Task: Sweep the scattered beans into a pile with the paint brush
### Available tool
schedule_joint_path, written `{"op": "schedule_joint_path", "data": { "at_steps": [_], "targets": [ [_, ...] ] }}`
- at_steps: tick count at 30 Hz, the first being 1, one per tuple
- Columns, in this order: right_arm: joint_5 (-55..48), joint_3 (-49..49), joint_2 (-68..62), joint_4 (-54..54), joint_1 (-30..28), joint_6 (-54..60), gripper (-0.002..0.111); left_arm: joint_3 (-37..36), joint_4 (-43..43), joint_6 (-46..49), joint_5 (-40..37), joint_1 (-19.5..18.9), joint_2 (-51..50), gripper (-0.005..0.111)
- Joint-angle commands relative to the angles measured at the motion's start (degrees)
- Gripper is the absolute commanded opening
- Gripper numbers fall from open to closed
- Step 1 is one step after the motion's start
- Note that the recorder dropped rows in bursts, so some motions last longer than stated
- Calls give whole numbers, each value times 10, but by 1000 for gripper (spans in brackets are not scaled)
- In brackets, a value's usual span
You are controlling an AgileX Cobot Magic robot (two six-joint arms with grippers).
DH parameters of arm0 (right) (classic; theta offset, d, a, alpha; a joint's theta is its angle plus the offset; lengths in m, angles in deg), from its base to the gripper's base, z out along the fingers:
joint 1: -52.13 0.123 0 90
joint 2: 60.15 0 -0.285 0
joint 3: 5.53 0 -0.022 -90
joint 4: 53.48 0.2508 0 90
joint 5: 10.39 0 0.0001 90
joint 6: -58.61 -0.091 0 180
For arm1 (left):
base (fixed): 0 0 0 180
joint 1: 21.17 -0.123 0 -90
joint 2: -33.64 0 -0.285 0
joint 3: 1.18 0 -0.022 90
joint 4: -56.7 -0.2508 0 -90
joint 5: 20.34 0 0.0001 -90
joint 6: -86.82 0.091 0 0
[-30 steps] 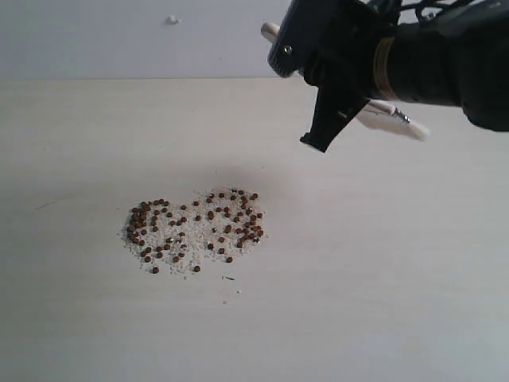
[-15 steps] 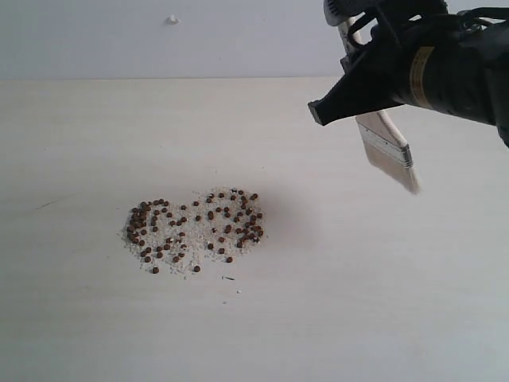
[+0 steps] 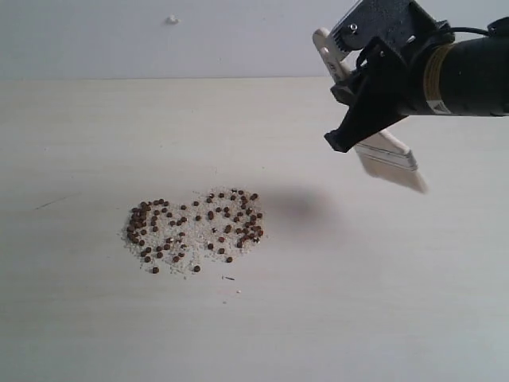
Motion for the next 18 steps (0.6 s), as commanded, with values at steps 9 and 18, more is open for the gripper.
{"op": "schedule_joint_path", "data": {
  "at_steps": [9, 18],
  "targets": [
    [478, -155, -53, 863, 47, 694, 0, -1, -1, 2, 0, -1, 3, 0],
    [496, -160, -83, 1009, 118, 752, 0, -1, -1, 2, 0, -1, 3, 0]
  ]
}}
